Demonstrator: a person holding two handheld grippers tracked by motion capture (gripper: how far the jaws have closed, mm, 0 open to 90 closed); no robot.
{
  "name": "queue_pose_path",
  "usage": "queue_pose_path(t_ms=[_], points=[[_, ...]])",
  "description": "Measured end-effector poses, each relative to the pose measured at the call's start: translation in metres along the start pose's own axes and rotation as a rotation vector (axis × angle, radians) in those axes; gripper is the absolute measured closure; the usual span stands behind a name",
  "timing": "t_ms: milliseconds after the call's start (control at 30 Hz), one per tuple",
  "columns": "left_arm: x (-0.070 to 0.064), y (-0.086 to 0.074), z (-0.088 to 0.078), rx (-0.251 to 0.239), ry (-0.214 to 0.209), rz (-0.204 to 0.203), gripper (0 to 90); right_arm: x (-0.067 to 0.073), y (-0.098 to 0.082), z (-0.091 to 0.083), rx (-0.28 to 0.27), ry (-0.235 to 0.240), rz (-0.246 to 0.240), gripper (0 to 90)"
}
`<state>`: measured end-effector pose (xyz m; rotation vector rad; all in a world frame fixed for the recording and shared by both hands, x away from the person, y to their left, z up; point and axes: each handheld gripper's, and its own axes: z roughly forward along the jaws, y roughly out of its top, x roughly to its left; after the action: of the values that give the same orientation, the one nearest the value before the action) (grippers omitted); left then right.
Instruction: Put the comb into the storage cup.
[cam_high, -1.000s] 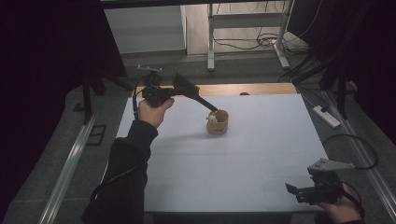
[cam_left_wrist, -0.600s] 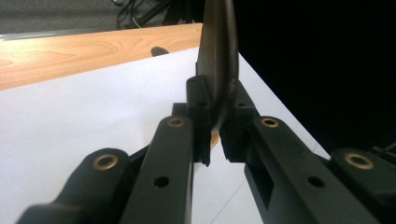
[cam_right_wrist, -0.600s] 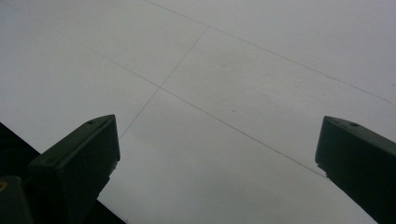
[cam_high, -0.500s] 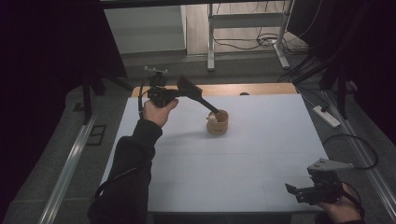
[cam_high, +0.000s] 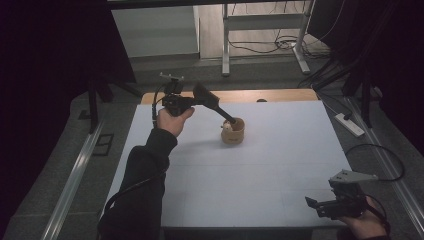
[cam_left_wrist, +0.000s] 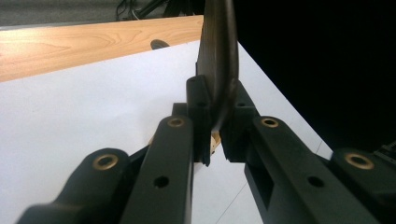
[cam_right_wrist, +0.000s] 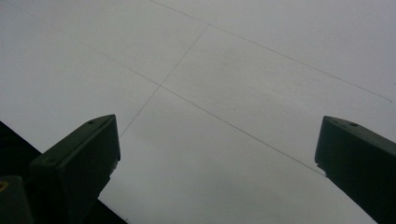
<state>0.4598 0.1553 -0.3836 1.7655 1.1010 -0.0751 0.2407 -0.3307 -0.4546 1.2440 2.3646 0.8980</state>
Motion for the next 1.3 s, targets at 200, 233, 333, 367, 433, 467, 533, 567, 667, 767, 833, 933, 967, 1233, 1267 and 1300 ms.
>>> queue_pose_path(t_ms=[200,233,333,367,433,467,533,567,667,767,833,933,967,1233,1267,1300], points=[[0.001,-0.001,0.005,0.009,0.001,0.0,82.5,0.0,0.0,0.0,0.001,0.0,0.0,0.5],[0.001,-0.001,0.006,0.007,0.002,-0.003,82.5,0.0,0.0,0.0,0.001,0.001,0.0,0.5],[0.001,-0.002,0.009,0.015,0.003,0.002,82.5,0.0,0.0,0.0,0.001,0.001,-0.001,0.6],[0.001,-0.002,0.01,0.018,0.004,0.002,82.5,0.0,0.0,0.0,0.001,0.002,-0.001,0.6],[0.001,-0.002,0.011,0.021,0.005,0.003,82.5,0.0,0.0,0.0,0.001,0.002,-0.001,0.6],[0.001,-0.003,0.012,0.021,0.007,0.004,82.5,0.0,0.0,0.0,0.001,0.002,-0.002,0.6],[0.002,-0.003,0.014,0.025,0.006,0.004,82.5,0.0,0.0,0.0,0.001,0.002,-0.002,0.7],[0.002,-0.003,0.015,0.028,0.006,0.004,82.5,0.0,0.0,0.0,0.001,0.003,-0.002,0.7],[0.002,-0.003,0.018,0.034,0.01,0.005,82.5,0.0,0.0,0.0,0.002,0.004,-0.003,0.7],[0.003,-0.004,0.021,0.039,0.01,0.006,82.5,0.0,0.0,0.0,0.001,0.004,-0.003,0.7],[0.003,-0.005,0.022,0.041,0.009,0.004,82.5,0.0,0.0,0.0,0.002,0.004,-0.003,0.7],[0.004,-0.005,0.024,0.043,0.01,0.002,82.5,0.0,0.0,0.0,0.002,0.005,-0.003,0.8],[0.004,-0.005,0.025,0.046,0.011,0.003,82.5,0.0,0.0,0.0,0.002,0.005,-0.003,0.8],[0.006,-0.008,0.03,0.053,0.008,-0.002,82.4,0.0,0.0,0.0,0.003,0.005,-0.004,0.8],[0.006,-0.009,0.031,0.052,0.008,-0.006,82.5,0.0,0.0,0.0,0.003,0.005,-0.004,0.8],[0.006,-0.009,0.031,0.054,0.008,-0.003,82.5,0.0,0.0,0.0,0.003,0.006,-0.004,0.7]])
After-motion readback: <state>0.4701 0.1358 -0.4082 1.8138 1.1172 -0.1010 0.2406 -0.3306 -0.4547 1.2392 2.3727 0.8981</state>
